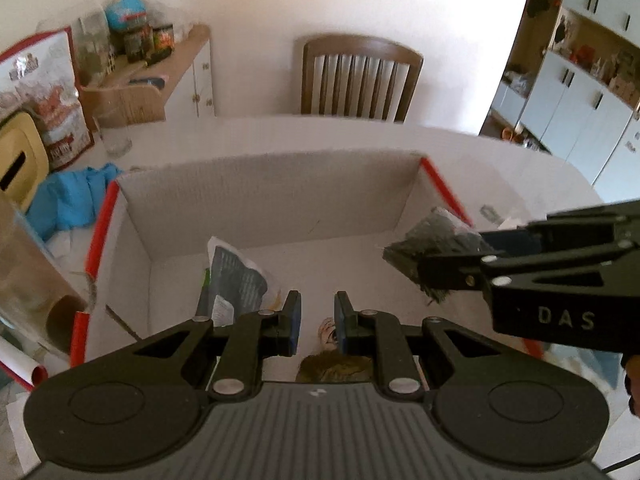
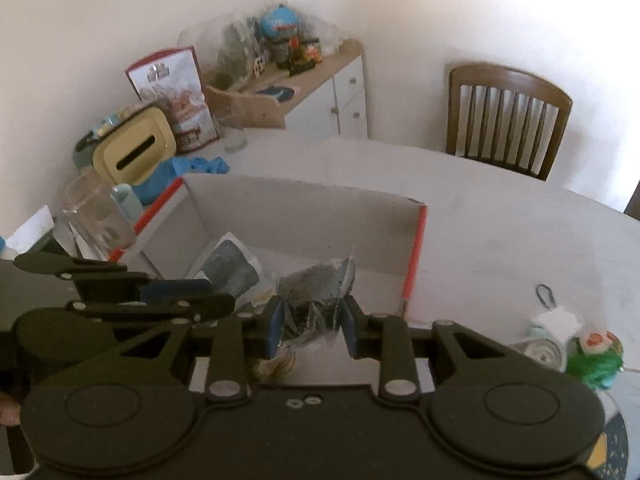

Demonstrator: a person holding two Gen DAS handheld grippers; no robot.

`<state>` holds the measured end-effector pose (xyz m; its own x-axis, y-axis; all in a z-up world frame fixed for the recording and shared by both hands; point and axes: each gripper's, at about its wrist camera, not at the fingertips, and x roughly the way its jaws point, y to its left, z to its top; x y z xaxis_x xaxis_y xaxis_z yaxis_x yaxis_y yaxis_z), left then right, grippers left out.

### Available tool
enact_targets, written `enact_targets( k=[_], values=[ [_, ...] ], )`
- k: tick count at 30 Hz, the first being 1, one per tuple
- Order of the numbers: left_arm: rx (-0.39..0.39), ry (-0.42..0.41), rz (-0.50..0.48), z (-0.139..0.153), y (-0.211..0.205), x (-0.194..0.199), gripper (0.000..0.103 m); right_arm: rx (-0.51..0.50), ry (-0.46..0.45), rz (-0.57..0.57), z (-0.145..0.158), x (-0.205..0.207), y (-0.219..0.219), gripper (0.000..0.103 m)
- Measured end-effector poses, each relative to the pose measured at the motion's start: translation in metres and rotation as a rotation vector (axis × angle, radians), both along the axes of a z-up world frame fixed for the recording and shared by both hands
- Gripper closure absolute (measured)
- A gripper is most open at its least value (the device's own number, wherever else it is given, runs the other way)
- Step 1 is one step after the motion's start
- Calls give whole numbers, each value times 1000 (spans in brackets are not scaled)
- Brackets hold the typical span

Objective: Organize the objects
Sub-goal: 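Carry the string and clear bag into the red box and lower them, then open both tools to drop the string and bag in the box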

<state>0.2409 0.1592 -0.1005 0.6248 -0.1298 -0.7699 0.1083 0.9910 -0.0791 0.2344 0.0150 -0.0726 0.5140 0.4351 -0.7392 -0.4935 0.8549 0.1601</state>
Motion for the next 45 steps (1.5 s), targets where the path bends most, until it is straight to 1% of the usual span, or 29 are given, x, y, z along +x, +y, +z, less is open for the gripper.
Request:
enact_targets(
  k=[5,9,14,17,22,29,34,45],
  values=[
    [8,42,0,-18,2,7,86,-62,41,13,-19,17,20,74],
    [12,61,-4,-26,3,6,86,-100,64,29,-32,21,27,73],
    [19,68,13,-30,4,4,86,-110,82,34,-40,23,29,70],
    [9,74,22,-29,5,4,86,-113,81,32,-40,23,29,71],
    [9,62,22,-21,2,1,86,-73,83,12,-31,20,16,70],
    [12,24,11,-2,-8,-10,86,-16,54,-6,-8,5,-9,69],
    [8,-3,0,13,-15,-20,86,35,28,-24,8,-9,-27,68],
    [-11,-50,-31,42,-39,-53,86,116,-32,-48,36,-49,-61,63]
  ],
)
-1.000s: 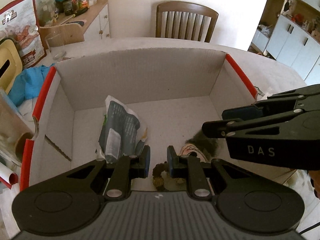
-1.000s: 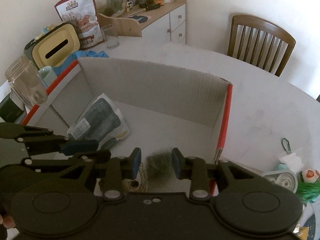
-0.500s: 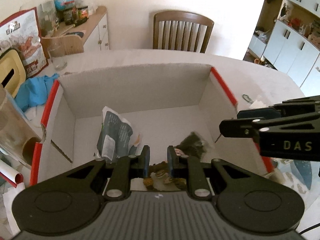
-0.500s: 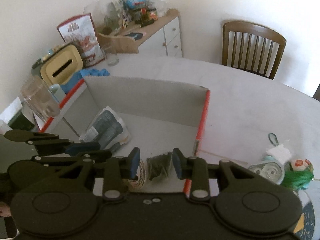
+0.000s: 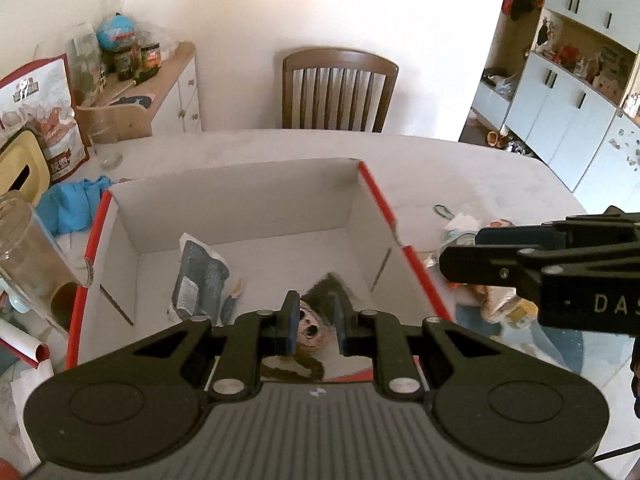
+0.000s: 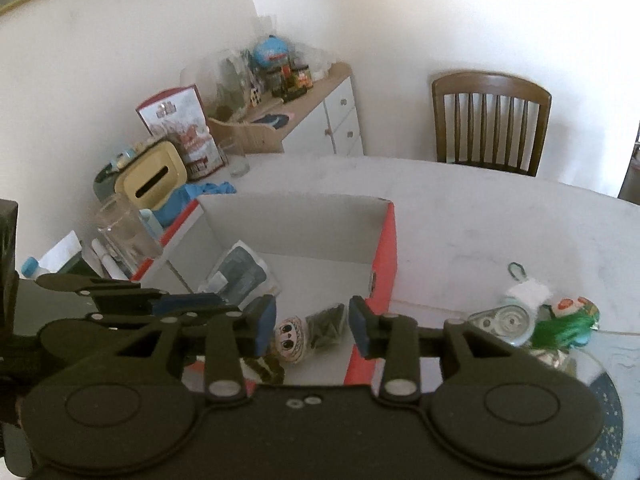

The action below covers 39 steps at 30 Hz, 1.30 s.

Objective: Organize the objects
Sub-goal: 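Open both tools to drop the string and bag in the box, then withdraw both tools from the box toward the remaining items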

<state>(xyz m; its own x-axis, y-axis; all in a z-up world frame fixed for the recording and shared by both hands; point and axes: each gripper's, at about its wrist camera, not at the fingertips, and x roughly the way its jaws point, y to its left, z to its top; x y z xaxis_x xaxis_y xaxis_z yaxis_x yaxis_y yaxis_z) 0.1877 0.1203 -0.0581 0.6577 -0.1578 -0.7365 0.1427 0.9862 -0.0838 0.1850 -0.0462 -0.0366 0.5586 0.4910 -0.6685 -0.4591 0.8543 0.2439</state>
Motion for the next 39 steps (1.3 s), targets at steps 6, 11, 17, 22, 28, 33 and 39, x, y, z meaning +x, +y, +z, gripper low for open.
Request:
enact_targets(
  k=[6,11,17,22,28,33,39],
  values=[
    [11,-28,-14,13,-18,-18,85,33,-30,-16,10,-22,-23,60],
    [18,-50,-23,19,-35,-30,77,44,-64,-43,15,-39,-44,45],
    [12,-56,-23,24,-54,-43,70,59,-86,-58,20,-56,-71,40],
    [17,-95,-12,28,-70,-54,37,65,-95,-80,20,-65,-96,31],
    [14,-95,-10,31,-90,-57,31,69,-95,-103,16,-72,-127,20],
    [3,-92,0,31,-105,-57,26,71,-109,-126,14,-75,-154,10],
    [-14,-95,11,28,-122,-55,22,65,-120,-155,11,-75,-185,4]
  ],
)
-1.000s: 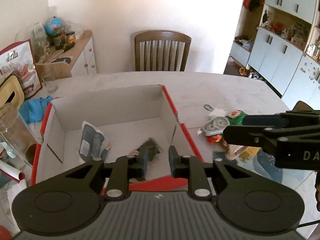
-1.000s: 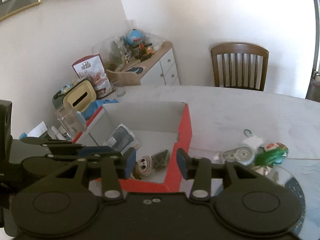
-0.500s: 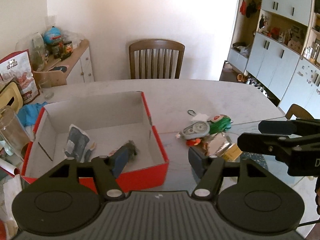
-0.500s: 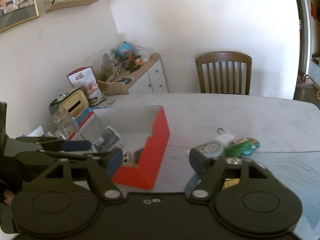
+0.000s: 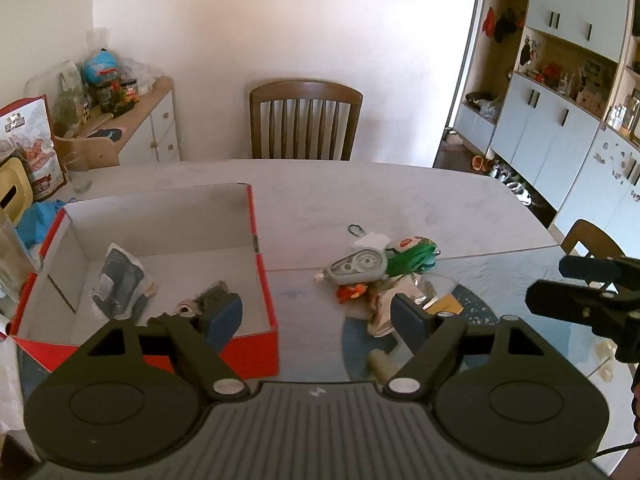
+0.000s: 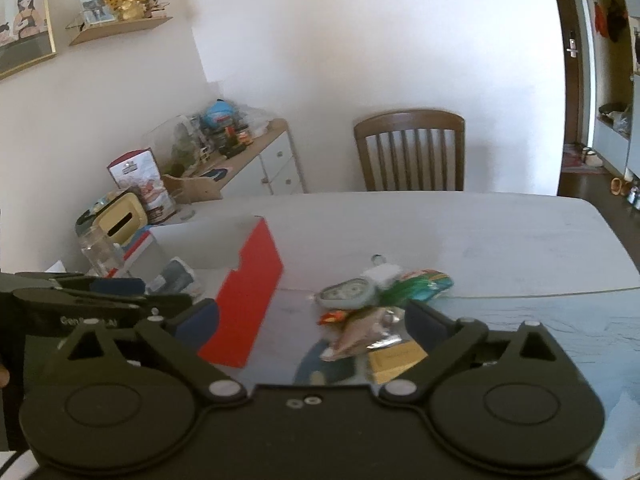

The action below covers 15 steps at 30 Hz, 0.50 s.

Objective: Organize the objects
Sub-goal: 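Withdraw both tools from the box toward the remaining items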

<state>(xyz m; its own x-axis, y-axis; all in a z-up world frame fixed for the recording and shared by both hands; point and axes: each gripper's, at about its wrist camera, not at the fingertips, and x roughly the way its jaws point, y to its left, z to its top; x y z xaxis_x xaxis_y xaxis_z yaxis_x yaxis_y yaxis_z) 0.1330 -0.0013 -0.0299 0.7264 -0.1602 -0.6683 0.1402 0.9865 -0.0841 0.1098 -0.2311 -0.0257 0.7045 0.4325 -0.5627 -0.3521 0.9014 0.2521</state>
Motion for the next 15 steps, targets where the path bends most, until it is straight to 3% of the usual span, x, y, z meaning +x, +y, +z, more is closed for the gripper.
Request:
enact_targets(
  k=[10,14,15],
  values=[
    [4,20,-4,-15,-27,11,18,5,50,-59,-20,7,-43,4],
    [7,36,-13,-26,-37,18,2,-6,62,-75,-27,12,-56,4],
    [-2,37,-17,-29,-38,19,1,-9,65,-79,-30,13,-59,4]
  ],
)
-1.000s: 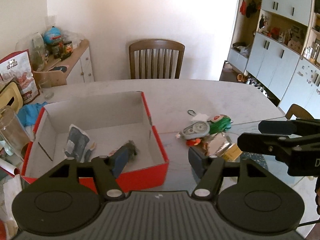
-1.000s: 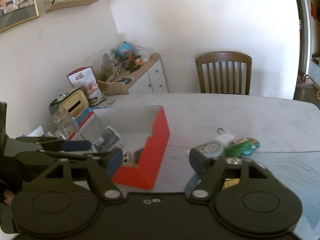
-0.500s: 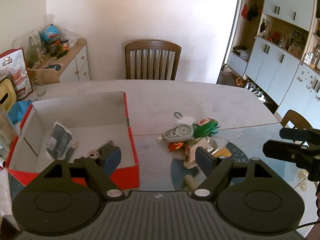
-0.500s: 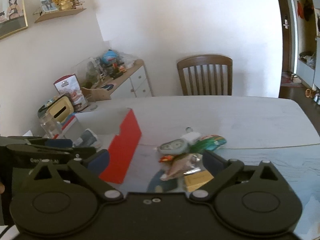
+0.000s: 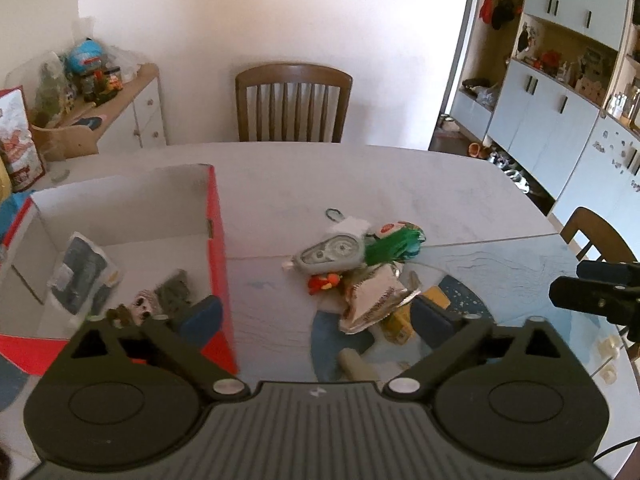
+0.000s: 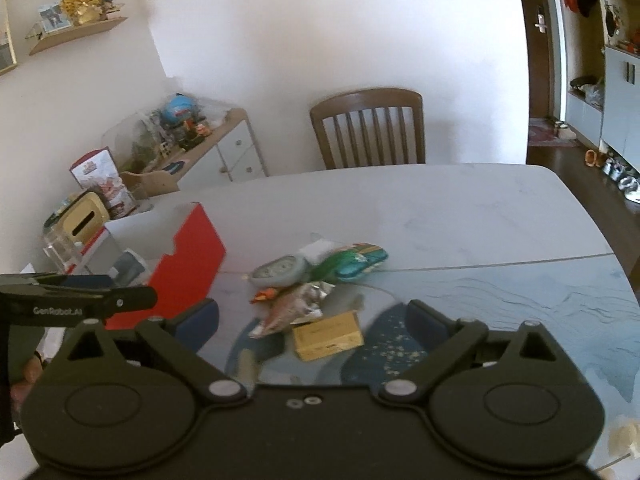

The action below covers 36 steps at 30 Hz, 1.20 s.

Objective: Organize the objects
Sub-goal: 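Withdraw both tools from the box toward the remaining items, then grasp the cream foam cylinder with the left tool while the right grasps the yellow box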

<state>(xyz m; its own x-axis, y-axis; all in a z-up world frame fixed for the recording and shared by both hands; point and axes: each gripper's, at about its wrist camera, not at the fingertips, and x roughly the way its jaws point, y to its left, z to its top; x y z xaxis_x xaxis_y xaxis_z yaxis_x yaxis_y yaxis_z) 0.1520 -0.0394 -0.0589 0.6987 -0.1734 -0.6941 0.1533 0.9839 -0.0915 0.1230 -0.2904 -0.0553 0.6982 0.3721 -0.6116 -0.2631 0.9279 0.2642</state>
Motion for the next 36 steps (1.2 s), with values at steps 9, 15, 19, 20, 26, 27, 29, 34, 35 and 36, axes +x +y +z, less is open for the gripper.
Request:
enact_targets(
  k=[9,15,19,20,26,27,29,34,35,36],
  values=[
    [-2,84,-2,-45,-15,14,0,-38,46,-3,-26,19,-15,4],
    [15,127,19,-75,-27,19,0,-64,89,21,-49,36,-8,4],
    [6,154,25,-95,-34,21,0,-65,134,34,-67,52,-2,4],
    [6,158,32,-99,-35,21,0,-74,145,37,-72,56,2,4],
    [21,164,58,-120,-43,20,0,-128,184,61,-98,74,22,6],
    [24,161,63,-122,-44,20,0,-133,186,66,-101,77,25,6],
    [38,160,71,-127,-47,21,0,-144,189,78,-107,81,31,7],
    [73,159,97,-135,-55,20,0,-151,202,108,-116,89,42,10],
    [78,159,105,-135,-56,19,0,-153,204,115,-117,91,44,12],
    [80,155,112,-136,-57,18,0,-155,205,120,-118,92,46,13]
  ],
)
